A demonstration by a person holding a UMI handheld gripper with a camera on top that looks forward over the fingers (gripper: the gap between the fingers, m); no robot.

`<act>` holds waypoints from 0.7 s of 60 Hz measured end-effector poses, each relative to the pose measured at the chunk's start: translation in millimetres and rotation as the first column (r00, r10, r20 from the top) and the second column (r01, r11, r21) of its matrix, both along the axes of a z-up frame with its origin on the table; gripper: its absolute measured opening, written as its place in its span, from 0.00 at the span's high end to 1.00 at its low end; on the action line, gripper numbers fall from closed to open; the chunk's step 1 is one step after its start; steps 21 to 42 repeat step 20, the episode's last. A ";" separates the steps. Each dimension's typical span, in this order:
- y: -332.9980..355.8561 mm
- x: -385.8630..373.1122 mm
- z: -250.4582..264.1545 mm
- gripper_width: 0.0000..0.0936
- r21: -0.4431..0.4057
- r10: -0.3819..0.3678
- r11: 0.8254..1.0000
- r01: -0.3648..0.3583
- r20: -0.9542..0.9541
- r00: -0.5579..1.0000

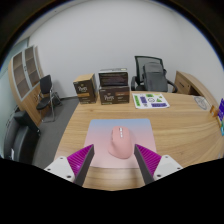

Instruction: Arrange mouse

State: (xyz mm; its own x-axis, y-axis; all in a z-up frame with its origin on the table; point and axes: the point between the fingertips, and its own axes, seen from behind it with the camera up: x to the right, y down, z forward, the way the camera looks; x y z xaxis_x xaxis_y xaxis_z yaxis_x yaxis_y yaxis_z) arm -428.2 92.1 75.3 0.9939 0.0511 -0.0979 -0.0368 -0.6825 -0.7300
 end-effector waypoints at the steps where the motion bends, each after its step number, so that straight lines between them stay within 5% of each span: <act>1: -7.5 -1.0 5.6 0.10 0.007 0.002 1.000 -0.002 -0.011 1.000; 20: -180.6 21.3 91.7 0.11 0.094 0.063 0.995 -0.045 -0.198 0.978; 42: -180.6 21.3 91.7 0.11 0.094 0.063 0.995 -0.045 -0.198 0.978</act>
